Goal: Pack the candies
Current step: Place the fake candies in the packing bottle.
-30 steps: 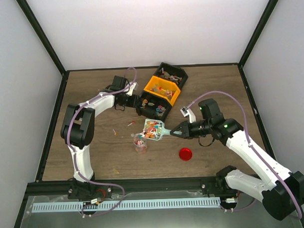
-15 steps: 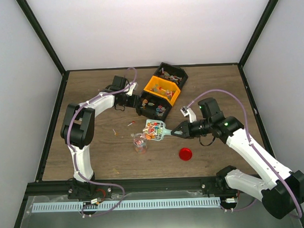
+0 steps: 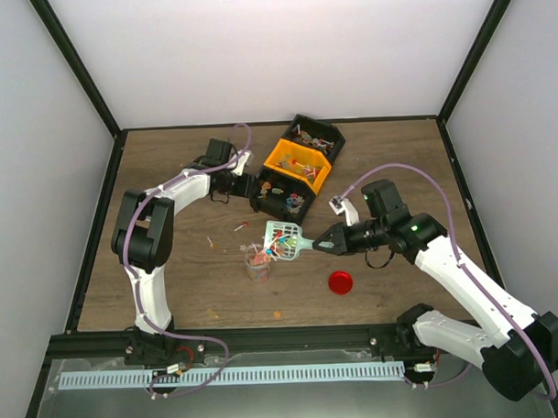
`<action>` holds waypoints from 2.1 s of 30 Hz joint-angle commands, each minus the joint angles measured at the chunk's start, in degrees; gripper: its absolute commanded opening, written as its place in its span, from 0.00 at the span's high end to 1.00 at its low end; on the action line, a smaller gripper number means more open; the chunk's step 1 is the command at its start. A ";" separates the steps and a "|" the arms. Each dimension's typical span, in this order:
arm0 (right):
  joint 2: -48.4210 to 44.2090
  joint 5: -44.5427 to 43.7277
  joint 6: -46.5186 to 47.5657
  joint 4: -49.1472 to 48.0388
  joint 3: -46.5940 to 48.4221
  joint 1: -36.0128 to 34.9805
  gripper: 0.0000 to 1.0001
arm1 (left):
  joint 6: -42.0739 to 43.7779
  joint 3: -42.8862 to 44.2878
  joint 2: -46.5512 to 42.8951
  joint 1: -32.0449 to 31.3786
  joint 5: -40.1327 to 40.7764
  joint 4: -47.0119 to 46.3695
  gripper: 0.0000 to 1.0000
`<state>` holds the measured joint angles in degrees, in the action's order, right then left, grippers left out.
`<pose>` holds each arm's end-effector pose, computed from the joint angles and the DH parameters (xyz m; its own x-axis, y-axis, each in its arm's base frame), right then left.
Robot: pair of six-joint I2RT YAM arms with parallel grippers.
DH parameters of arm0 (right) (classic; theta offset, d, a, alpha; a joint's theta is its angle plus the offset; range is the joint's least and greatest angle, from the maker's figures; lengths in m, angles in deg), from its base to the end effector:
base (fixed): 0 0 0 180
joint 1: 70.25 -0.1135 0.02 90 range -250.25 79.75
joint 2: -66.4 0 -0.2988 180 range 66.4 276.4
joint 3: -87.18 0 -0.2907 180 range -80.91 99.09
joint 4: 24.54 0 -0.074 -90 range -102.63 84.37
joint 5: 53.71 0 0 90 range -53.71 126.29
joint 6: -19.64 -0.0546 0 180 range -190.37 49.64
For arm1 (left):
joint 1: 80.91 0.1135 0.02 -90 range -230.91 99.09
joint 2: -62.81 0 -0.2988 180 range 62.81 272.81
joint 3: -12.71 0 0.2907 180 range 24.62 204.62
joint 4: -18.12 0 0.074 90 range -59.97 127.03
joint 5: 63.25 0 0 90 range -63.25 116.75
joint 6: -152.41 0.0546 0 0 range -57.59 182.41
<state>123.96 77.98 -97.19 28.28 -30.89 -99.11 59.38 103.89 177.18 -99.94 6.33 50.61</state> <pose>0.1801 0.1407 0.3019 -0.9219 -0.1233 -0.3672 -0.3706 0.5566 0.7435 0.4486 -0.1749 0.1678 -0.8057 0.2255 -0.5478 0.4496 0.8349 -0.3176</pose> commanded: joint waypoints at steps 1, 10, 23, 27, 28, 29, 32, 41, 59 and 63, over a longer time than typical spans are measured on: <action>-0.39 -0.19 0.03 -1.17 2.74 -0.83 0.99 | 0.00 -0.51 0.08 0.23 -0.23 -0.01 0.46; 0.77 -0.39 -0.31 -1.03 4.10 -1.23 0.99 | -0.38 -0.48 0.16 0.26 -0.72 -0.10 0.46; 2.93 -3.77 1.21 1.89 6.86 -4.02 0.99 | -0.75 -0.43 0.25 0.24 -1.09 -0.36 0.46; 2.99 -4.33 1.10 2.11 6.90 -4.36 0.99 | -0.75 -0.43 0.27 0.23 -1.09 -0.34 0.46; 3.00 -4.38 1.08 2.15 6.92 -4.40 0.99 | -0.80 -0.43 0.27 0.23 -1.11 -0.36 0.46; 3.00 -4.42 1.15 2.27 7.04 -4.46 0.99 | -0.76 -0.50 0.26 0.29 -1.04 -0.36 0.46; 3.02 -5.03 1.33 2.86 7.80 -4.45 0.99 | -0.66 -0.50 0.24 0.30 -0.94 -0.28 0.46; 3.38 -6.76 2.56 6.11 10.46 -4.62 0.99 | -0.73 -0.59 0.24 0.39 -0.96 -0.44 0.46; 7.02 -13.58 2.92 11.12 16.39 -9.92 0.99 | -0.66 -0.69 0.15 0.47 -1.01 -0.45 0.46; 7.24 -14.33 3.16 11.82 16.78 -10.25 0.99 | -0.69 -0.73 0.27 0.57 -1.17 -0.54 0.46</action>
<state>131.17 65.42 -94.94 38.73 -16.90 -108.44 58.53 103.89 177.18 -99.74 6.04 50.63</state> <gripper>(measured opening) 0.085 0.539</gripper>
